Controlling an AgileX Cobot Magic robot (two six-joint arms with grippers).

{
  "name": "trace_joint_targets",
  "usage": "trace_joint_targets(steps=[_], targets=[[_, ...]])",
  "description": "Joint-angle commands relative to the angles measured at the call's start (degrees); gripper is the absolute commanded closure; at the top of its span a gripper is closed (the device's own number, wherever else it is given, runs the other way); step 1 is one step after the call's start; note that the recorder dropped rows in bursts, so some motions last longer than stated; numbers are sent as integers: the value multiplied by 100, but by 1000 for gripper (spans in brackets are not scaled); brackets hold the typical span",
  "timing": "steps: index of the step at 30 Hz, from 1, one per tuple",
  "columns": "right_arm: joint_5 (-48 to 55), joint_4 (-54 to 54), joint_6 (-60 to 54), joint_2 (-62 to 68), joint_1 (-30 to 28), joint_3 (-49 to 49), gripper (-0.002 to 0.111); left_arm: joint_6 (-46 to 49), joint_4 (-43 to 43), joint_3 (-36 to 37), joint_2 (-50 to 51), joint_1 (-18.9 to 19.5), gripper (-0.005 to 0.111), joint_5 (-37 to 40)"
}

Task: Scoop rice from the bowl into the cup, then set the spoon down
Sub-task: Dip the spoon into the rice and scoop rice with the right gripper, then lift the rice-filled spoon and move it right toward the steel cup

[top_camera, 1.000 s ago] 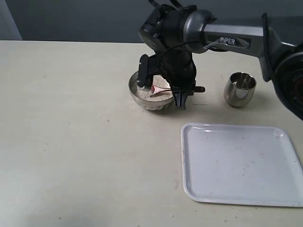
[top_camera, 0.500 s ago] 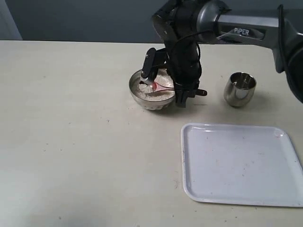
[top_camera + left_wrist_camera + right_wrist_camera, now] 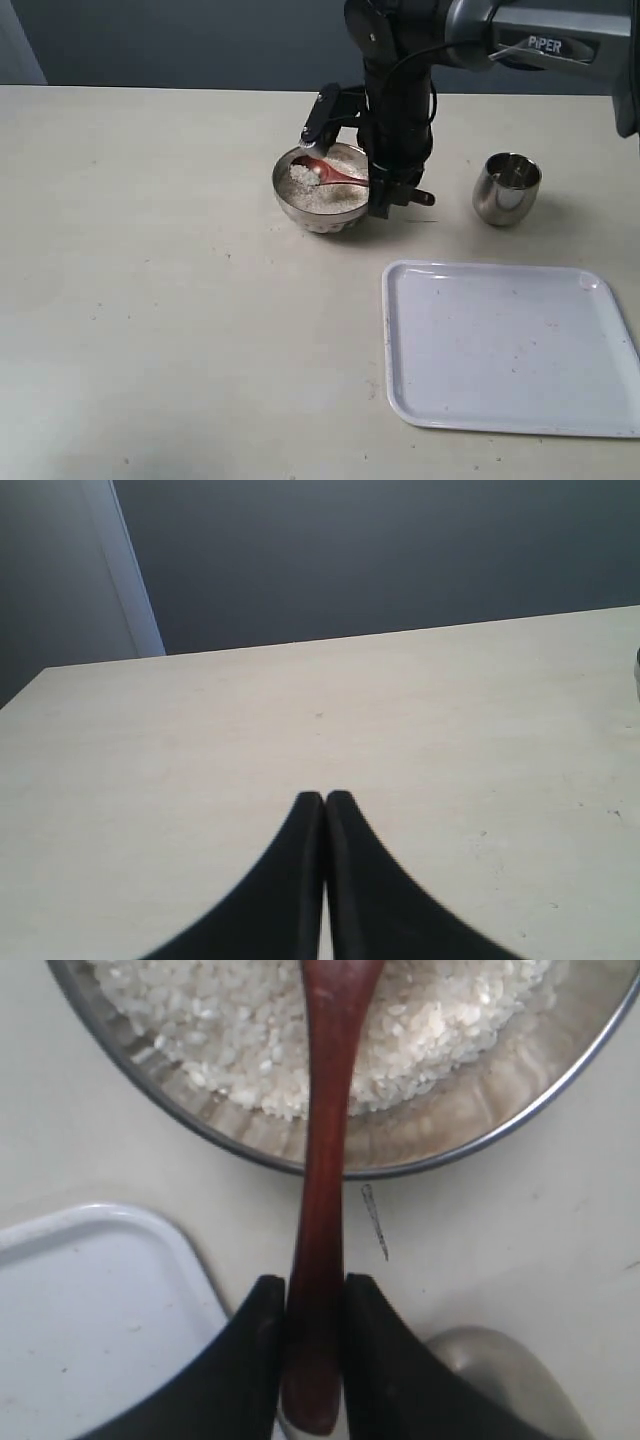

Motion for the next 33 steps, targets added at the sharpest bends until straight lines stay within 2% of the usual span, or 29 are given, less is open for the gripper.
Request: trace_joint_targets(steps=[1,24,33], targets=[[13,238,-39,-122,-31,-24,109,-37,-8,-23,-25,-47,106,-8],[13,833,145,-237,-570,-11,109,-37,-8,-23,-25,-47,106,-8],[13,833,360,-237,-566,-11,109,-37,-8,-23,-25,-47,106,-8]])
